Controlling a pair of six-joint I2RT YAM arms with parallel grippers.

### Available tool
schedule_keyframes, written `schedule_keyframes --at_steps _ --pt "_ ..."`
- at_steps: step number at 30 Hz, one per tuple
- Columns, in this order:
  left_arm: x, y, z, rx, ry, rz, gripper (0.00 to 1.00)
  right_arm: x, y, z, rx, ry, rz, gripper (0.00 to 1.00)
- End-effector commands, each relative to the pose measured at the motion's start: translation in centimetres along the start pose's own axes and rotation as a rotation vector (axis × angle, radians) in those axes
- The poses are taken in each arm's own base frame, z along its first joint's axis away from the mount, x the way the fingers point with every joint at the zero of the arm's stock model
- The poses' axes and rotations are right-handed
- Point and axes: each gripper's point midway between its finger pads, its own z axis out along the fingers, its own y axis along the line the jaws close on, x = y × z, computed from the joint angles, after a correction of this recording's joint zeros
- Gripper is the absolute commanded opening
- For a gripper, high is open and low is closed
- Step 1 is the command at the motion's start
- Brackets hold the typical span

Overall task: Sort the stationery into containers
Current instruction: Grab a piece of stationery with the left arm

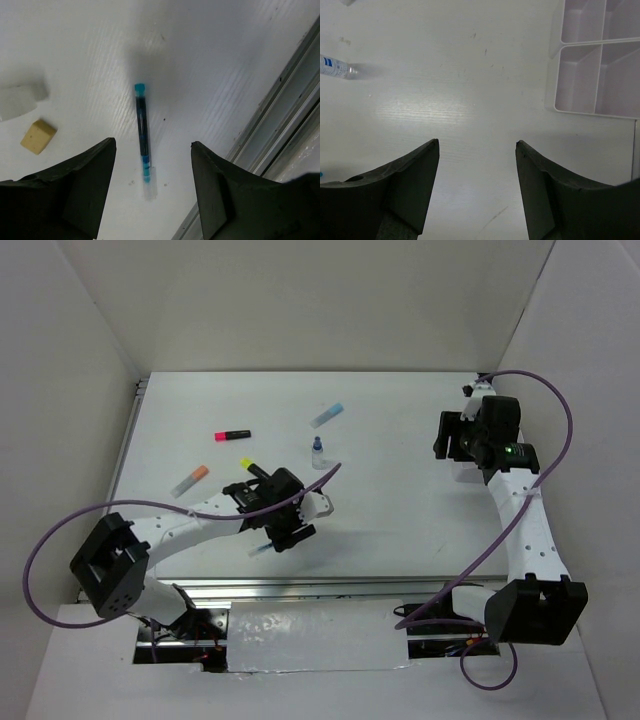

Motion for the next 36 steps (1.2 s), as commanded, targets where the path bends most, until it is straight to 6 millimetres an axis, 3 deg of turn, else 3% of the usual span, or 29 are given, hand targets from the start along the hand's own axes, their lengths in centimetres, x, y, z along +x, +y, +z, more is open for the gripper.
schedule_keyframes --at_steps 1,5,13,18,26,33,34,35,36 --pt "-2.7 0.0 0.8 -0.01 -0.046 -0.027 0.73 -1.0 0.2 -1.4 0.0 -0.028 -0.013 0.69" --pt "-2.3 0.2 2.8 -0.016 0.007 -0.045 0.7 -1.3 0.2 -1.5 -0.003 -0.028 -0.014 0.69" --pt "-1.5 1.4 4.6 -0.055 0.065 -0.064 0.62 -1.3 0.2 -1.8 -0.005 -0.028 -0.028 0.69" --pt "-0.7 1.4 5.3 -0.044 0.108 -0.07 0.48 -1.3 0.3 -1.8 -0.013 -0.028 -0.031 0.69" --pt "0.3 0.2 5.7 -0.004 0.139 -0.1 0.38 -1.5 1.3 -2.6 -0.061 -0.045 -0.075 0.69" --pt "0.8 -0.3 6.2 0.005 0.162 -0.077 0.19 -2.3 2.5 -3.7 -0.109 -0.056 -0.102 0.69" --pt "0.7 -0.3 6.1 0.005 0.162 -0.072 0.14 -2.4 2.6 -3.8 -0.115 -0.059 -0.106 0.69" --pt "0.2 -0.2 6.0 0.001 0.15 -0.074 0.03 -2.3 2.7 -3.9 -0.119 -0.053 -0.105 0.69" --pt "-0.1 0.0 5.6 -0.006 0.146 -0.081 0.0 -2.6 2.8 -4.1 -0.122 -0.065 -0.106 0.69"
